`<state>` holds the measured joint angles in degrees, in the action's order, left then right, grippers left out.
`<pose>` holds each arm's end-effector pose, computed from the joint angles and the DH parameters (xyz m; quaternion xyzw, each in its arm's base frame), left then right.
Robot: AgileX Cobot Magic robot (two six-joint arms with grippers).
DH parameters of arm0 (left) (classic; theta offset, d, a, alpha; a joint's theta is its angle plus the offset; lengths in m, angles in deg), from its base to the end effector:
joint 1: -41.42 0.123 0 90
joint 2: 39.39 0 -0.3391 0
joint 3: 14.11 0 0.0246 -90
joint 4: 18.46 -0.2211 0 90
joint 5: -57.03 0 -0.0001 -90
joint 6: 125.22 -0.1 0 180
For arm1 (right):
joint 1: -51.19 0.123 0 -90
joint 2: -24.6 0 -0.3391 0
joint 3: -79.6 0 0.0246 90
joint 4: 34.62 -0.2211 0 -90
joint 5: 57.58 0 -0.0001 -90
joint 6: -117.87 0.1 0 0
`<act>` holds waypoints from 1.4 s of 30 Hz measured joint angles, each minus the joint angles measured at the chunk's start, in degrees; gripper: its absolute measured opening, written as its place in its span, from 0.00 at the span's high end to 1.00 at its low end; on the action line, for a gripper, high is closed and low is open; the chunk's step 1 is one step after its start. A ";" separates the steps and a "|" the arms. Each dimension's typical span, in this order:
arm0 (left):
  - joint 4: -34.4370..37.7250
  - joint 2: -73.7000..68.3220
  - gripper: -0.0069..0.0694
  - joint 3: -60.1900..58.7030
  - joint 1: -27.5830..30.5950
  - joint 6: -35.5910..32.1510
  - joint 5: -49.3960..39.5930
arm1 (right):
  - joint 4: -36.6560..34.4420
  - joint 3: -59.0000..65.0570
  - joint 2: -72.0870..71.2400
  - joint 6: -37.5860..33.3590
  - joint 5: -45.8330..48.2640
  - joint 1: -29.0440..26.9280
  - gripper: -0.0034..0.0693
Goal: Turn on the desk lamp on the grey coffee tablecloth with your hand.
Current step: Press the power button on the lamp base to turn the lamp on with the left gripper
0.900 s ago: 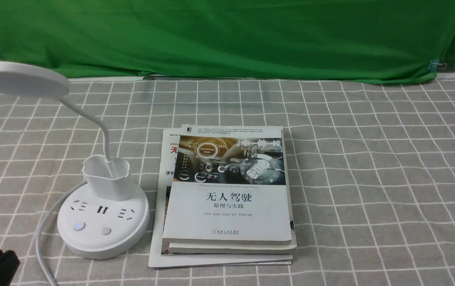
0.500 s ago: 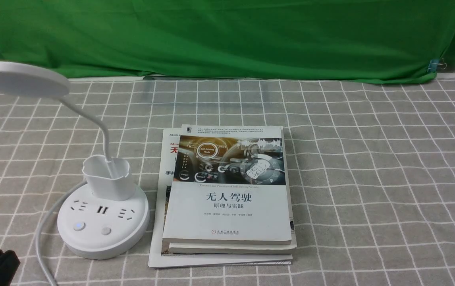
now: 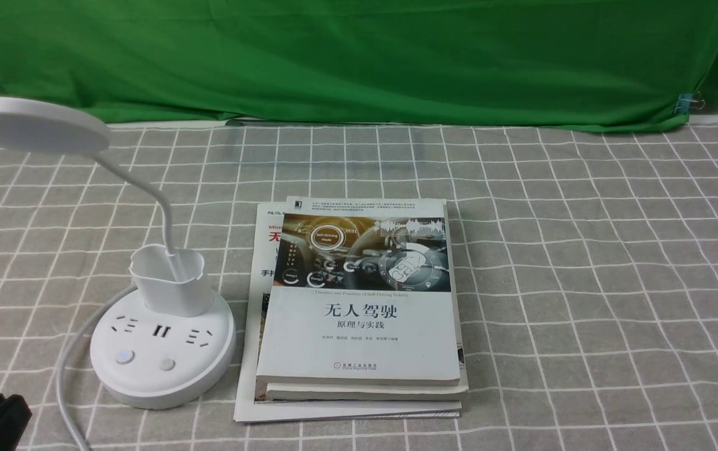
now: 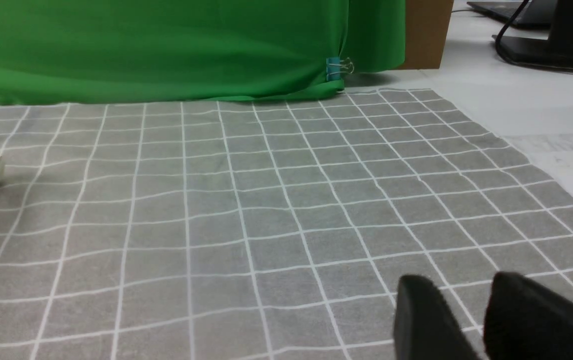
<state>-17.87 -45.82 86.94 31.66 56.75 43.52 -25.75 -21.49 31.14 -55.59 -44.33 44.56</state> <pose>-0.0195 0.0031 0.1878 0.0486 0.7582 -0.0706 0.6463 -0.0199 -0.0013 0.1887 0.0415 0.7567 -0.0630 0.6494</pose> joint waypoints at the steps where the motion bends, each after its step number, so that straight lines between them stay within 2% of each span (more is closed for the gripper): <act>1: 0.00 0.00 0.81 0.00 0.00 0.00 0.27 | 0.00 0.00 0.00 0.00 0.00 0.00 0.62; 4: 0.05 0.00 0.81 0.00 0.00 0.00 2.70 | 0.00 0.00 0.00 0.00 0.00 0.00 0.62; 11: 0.05 0.00 0.80 0.00 0.00 0.00 16.11 | 0.00 0.00 0.00 0.00 0.00 0.00 0.62; 21: 0.05 0.00 0.79 0.00 0.00 -0.05 17.74 | 0.00 0.00 0.00 0.02 0.00 0.00 0.62; 25: 2.26 0.00 0.79 0.00 0.00 1.04 29.90 | 0.00 0.00 0.00 0.02 0.00 0.00 0.62; 26: 3.50 0.00 0.79 0.48 0.00 1.10 30.67 | 0.00 0.00 0.00 0.02 0.00 0.00 0.62; 30: 4.58 -1.32 0.79 6.60 0.00 1.12 24.60 | 0.00 0.00 0.00 0.02 0.00 0.00 0.62; 32: 4.58 -4.49 0.78 12.39 0.00 1.12 17.46 | 0.00 0.00 0.00 0.02 0.00 0.00 0.62; 34: 4.64 -10.00 0.78 18.71 0.00 1.12 6.72 | 0.00 0.00 0.00 0.02 0.00 0.00 0.62; 35: 4.75 -12.64 0.78 20.67 0.00 1.12 2.15 | 0.00 0.00 0.00 0.02 0.00 0.00 0.62; 36: 4.75 -12.64 0.78 20.67 0.00 1.12 2.15 | 0.00 0.00 0.00 0.02 0.00 0.00 0.62; 37: 4.88 -17.50 0.78 22.44 0.00 1.12 -4.18 | 0.00 0.00 0.00 0.02 0.00 0.00 0.62; 39: 4.81 -22.05 0.77 22.95 0.00 0.65 -8.74 | 0.00 0.00 0.00 0.02 0.00 0.00 0.62; 42: 5.24 -28.84 0.77 23.01 0.00 -0.24 -9.43 | 0.00 0.00 0.00 0.02 0.00 0.00 0.62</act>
<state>-12.63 -74.66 109.96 31.66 56.51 34.10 -25.75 -21.49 31.14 -55.57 -44.33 44.56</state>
